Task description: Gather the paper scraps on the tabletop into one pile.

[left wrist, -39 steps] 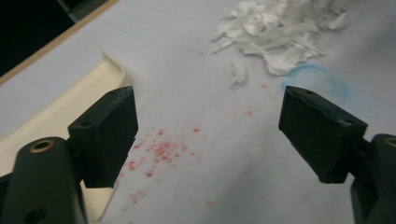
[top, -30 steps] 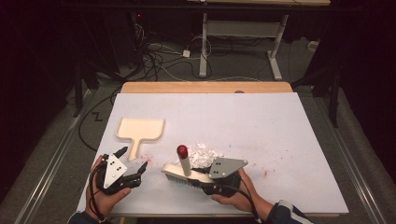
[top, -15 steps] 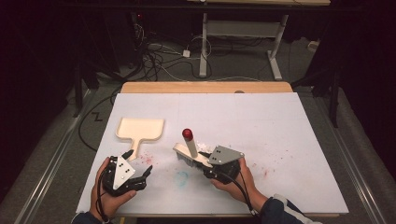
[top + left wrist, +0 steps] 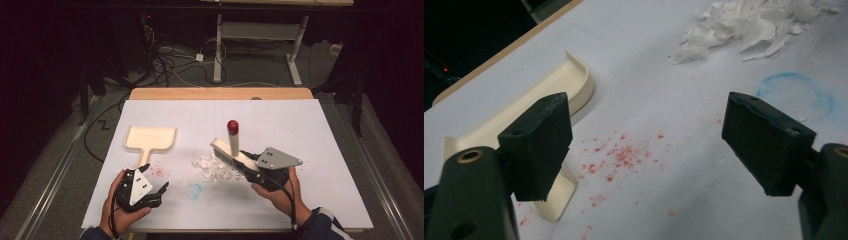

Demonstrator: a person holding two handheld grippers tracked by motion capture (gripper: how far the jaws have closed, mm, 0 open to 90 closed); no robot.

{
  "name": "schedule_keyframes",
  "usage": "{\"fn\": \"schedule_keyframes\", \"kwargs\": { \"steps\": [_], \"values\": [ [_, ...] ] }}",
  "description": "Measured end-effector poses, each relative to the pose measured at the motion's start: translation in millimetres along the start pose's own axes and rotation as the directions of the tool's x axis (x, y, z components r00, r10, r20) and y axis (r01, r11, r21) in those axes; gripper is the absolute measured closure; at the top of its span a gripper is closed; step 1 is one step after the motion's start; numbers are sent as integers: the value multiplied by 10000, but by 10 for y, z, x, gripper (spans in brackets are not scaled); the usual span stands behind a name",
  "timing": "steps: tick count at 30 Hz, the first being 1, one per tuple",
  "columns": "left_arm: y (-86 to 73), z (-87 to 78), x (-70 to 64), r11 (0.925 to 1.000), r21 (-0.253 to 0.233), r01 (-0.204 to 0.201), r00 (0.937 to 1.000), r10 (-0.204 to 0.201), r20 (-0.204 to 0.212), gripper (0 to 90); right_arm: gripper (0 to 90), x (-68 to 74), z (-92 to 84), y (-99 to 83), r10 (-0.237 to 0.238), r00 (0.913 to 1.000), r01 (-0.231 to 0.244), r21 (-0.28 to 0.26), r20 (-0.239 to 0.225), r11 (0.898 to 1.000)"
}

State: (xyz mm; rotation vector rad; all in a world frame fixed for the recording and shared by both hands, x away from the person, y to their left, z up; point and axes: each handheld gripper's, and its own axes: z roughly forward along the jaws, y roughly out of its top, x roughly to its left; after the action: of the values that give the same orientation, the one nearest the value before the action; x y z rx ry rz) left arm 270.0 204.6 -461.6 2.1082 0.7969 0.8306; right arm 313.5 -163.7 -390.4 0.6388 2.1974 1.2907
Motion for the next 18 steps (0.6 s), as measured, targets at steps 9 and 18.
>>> {"fn": "schedule_keyframes", "kwargs": {
  "steps": [9,18],
  "values": [
    [18,48,-45,9996,183,-215,9995,211,231,191,684,-280,26,-286,522,9780,-656,604,2020,9960],
    [8,60,-54,9989,310,-345,9986,332,407,191,684,-132,321,-497,738,9738,-913,730,2150,9931]
  ]
}}
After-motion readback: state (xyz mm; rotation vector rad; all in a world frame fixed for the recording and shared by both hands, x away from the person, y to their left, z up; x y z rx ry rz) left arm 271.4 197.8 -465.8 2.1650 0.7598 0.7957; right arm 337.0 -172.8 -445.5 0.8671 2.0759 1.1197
